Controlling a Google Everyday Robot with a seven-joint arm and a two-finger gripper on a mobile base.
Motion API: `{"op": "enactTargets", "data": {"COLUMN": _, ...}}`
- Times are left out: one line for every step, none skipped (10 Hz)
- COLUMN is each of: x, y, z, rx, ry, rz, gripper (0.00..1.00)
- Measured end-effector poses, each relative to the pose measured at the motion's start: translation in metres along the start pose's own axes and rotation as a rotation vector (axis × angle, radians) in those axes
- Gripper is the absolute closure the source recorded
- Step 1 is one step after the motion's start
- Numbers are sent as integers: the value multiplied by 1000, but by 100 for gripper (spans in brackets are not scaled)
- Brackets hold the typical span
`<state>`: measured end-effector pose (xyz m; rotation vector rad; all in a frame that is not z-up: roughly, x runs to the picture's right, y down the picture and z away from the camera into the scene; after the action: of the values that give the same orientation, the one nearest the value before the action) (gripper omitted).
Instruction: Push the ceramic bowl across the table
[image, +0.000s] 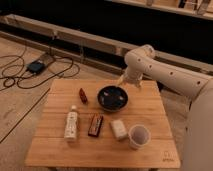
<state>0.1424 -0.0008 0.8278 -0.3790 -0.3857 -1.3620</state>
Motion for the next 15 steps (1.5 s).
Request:
{"op": "enactTargets", "data": {"x": 0, "y": 0, "z": 0, "rx": 0, "ry": 0, "rz": 0, "gripper": 20}}
{"op": "enactTargets", "data": {"x": 0, "y": 0, "z": 0, "rx": 0, "ry": 0, "rz": 0, "gripper": 20}}
{"op": "enactTargets", "data": {"x": 0, "y": 0, "z": 0, "rx": 0, "ry": 0, "rz": 0, "gripper": 20}}
{"op": "enactTargets", "data": {"x": 0, "y": 0, "z": 0, "rx": 0, "ry": 0, "rz": 0, "gripper": 20}}
{"op": "enactTargets", "data": {"x": 0, "y": 0, "z": 0, "rx": 0, "ry": 0, "rz": 0, "gripper": 20}}
{"op": "enactTargets", "data": {"x": 0, "y": 0, "z": 0, "rx": 0, "ry": 0, "rz": 0, "gripper": 20}}
{"op": "enactTargets", "data": {"x": 0, "y": 0, "z": 0, "rx": -1, "ry": 1, "rz": -1, "gripper": 20}}
{"op": "enactTargets", "data": {"x": 0, "y": 1, "z": 1, "rx": -5, "ry": 1, "rz": -2, "gripper": 20}}
{"op": "enactTargets", "data": {"x": 0, "y": 4, "z": 5, "rx": -20, "ry": 2, "rz": -8, "gripper": 20}}
{"op": "enactTargets", "data": {"x": -1, "y": 6, "z": 16, "rx": -45, "ry": 2, "rz": -25, "gripper": 20}}
{"op": "enactTargets", "data": {"x": -3, "y": 1, "z": 30, "rx": -59, "ry": -2, "rz": -47, "gripper": 20}}
{"op": "enactTargets", "data": {"x": -4, "y": -3, "z": 39, "rx": -66, "ry": -6, "rz": -59, "gripper": 20}}
{"op": "enactTargets", "data": {"x": -4, "y": -3, "z": 53, "rx": -76, "ry": -14, "rz": -68, "gripper": 20}}
{"op": "enactTargets", "data": {"x": -5, "y": -4, "z": 65, "rx": -78, "ry": -26, "rz": -68, "gripper": 20}}
{"op": "enactTargets", "data": {"x": -6, "y": -4, "z": 78, "rx": -74, "ry": -43, "rz": -67, "gripper": 20}}
